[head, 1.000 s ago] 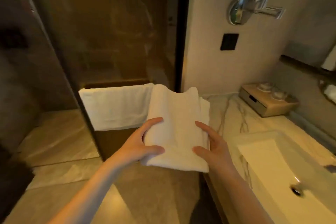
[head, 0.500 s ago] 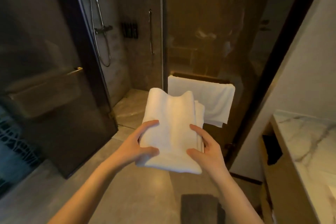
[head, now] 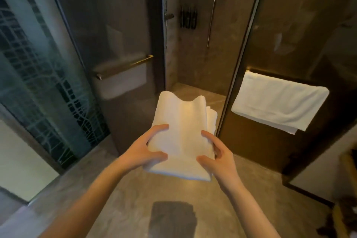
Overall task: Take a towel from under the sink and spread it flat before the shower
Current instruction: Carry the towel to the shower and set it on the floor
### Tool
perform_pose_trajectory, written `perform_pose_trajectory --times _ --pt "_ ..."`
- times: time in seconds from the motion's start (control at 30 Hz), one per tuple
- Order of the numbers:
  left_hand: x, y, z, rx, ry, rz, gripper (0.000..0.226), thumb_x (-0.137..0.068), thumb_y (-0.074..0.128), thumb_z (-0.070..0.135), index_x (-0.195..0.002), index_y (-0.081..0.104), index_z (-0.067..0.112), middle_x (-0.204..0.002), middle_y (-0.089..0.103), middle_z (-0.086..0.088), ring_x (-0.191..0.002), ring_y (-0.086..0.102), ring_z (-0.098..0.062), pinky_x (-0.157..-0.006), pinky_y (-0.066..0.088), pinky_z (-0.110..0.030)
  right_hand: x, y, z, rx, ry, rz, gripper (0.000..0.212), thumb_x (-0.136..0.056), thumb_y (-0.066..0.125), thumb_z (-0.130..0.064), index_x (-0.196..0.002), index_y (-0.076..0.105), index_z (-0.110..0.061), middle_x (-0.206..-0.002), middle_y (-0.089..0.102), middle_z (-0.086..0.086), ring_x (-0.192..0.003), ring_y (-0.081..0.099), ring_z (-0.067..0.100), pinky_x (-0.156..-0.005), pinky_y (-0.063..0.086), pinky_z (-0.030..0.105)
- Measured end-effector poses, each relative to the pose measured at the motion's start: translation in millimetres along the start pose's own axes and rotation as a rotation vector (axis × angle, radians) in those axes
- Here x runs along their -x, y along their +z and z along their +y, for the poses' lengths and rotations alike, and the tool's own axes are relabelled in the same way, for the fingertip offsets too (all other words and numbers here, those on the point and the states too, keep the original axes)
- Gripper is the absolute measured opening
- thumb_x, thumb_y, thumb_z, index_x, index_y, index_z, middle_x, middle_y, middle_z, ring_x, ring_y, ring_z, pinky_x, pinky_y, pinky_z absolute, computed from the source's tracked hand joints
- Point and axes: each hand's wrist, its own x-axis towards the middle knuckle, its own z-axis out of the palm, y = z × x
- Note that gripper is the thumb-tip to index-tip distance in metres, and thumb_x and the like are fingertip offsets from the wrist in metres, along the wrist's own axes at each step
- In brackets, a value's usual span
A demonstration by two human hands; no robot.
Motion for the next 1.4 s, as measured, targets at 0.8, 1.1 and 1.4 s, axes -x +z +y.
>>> perform_pose_trajectory --times 0.8,1.1,1.4 --pt "-162 -158 -106 -0.036 -0.175 -0.008 0.075 -0.078 0.078 0.026 -0.136 0.037 0.050 -0.141 0.038 0.013 -0.124 0.042 -0.015 -0.099 0.045 -0.041 -231 121 76 -0.085 0.149 -0.040 0.068 -0.072 0.074 0.007 -0.123 0.063 -0.037 -0.118 0.066 -0.019 -0.109 0.063 0.008 -0.080 0.059 0.034" --pt "-257 -166 -122 0.005 -0.169 -0.069 0.074 -0.076 0.080 0.022 -0.129 0.040 0.055 -0.135 0.040 0.019 -0.118 0.045 -0.007 -0.090 0.045 -0.026 -304 104 86 -0.074 0.130 0.021 0.068 -0.073 0.070 0.012 -0.123 0.064 -0.034 -0.123 0.065 -0.016 -0.112 0.060 0.001 -0.078 0.056 0.026" --pt "-354 -133 -159 0.027 -0.113 -0.275 0.077 -0.077 0.080 0.014 -0.134 0.041 0.048 -0.139 0.041 0.027 -0.122 0.042 0.010 -0.090 0.044 -0.012 -339 69 114 0.077 0.175 0.226 0.068 -0.072 0.068 0.010 -0.122 0.062 -0.036 -0.128 0.059 -0.027 -0.124 0.049 -0.006 -0.089 0.046 0.013"
